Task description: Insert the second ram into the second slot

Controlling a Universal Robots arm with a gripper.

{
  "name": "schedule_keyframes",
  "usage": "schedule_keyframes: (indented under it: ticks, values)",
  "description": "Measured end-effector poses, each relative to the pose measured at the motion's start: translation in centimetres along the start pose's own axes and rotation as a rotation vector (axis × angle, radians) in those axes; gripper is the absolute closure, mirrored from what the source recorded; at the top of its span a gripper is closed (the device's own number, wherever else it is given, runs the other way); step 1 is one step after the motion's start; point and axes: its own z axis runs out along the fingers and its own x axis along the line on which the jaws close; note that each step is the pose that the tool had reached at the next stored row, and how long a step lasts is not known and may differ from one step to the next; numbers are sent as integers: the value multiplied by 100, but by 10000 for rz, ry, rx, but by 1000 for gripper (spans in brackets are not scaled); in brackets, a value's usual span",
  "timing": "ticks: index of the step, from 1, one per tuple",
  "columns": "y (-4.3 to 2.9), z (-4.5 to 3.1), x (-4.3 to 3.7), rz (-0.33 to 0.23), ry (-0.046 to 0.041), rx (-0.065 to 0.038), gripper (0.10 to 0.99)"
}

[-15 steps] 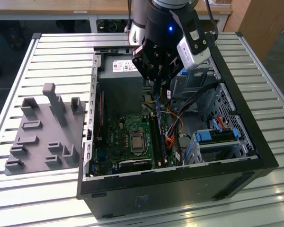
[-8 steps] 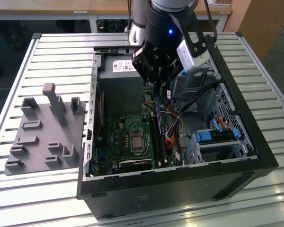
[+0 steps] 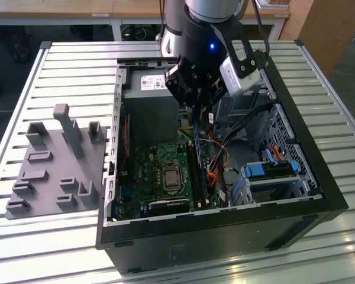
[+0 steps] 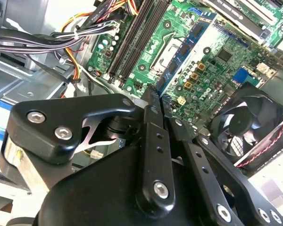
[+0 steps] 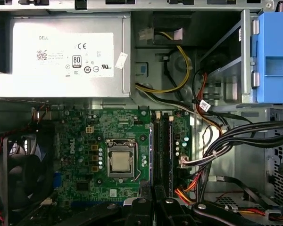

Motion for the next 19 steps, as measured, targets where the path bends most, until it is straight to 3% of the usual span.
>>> schedule_keyframes:
  ticks: [19]
  values:
    - [-1,151,-1,0,0,0,949]
